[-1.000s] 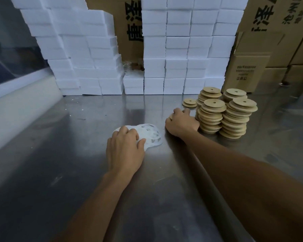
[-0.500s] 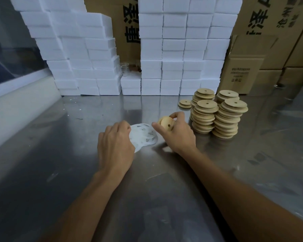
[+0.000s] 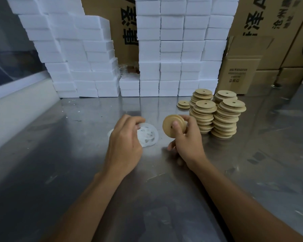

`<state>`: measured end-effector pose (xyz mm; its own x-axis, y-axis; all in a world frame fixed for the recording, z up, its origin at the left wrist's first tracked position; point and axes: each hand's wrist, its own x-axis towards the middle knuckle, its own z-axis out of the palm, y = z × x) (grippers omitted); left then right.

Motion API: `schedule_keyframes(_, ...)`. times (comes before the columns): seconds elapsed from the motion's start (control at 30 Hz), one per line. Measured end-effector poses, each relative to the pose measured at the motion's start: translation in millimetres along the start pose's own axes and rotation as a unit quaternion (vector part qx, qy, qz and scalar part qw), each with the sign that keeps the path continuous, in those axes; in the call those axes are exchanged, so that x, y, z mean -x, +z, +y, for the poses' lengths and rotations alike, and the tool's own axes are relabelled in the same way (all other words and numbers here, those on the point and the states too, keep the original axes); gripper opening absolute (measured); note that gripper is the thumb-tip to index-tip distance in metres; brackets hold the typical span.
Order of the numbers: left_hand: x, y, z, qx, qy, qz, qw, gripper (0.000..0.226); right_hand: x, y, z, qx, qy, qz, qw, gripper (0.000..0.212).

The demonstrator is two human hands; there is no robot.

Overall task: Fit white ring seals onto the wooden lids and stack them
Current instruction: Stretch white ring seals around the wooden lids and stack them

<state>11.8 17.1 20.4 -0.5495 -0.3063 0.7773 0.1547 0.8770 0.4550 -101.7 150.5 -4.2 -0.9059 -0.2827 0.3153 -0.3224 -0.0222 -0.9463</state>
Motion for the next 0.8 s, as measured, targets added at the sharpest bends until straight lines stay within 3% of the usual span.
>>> schedule_keyframes(0.1,3,7,-1,0.097,-0.081,-0.009,0.992,0.023,5,-1,-7,-0.051,-0.003,-0.007,0.999,0.014)
schedule_keyframes(0.2,7,15,1,0.202,-0.185,-0.025,0.961,0.028,10,-2,-13,-0.061,0.007,-0.026,0.998,0.018)
schedule_keyframes(0.3,9,21,5,0.261,-0.234,-0.031,0.936,0.026,14,-1,-18,-0.039,0.003,-0.048,0.998,0.023)
schedule_keyframes(0.4,13,25,8,0.302,-0.269,-0.033,0.914,0.02,18,-1,-21,-0.025,-0.034,-0.077,0.996,0.025)
schedule_keyframes(0.53,13,26,13,0.324,-0.286,-0.027,0.901,0.014,20,1,-21,-0.019,-0.072,-0.118,0.99,0.043)
schedule_keyframes(0.7,14,27,12,0.315,-0.291,-0.02,0.903,0.014,20,3,-13,0.085,-0.126,-0.106,0.983,0.019)
schedule_keyframes(0.8,15,27,10,0.286,-0.291,-0.022,0.913,0.013,23,4,-14,0.062,-0.133,-0.113,0.983,0.019)
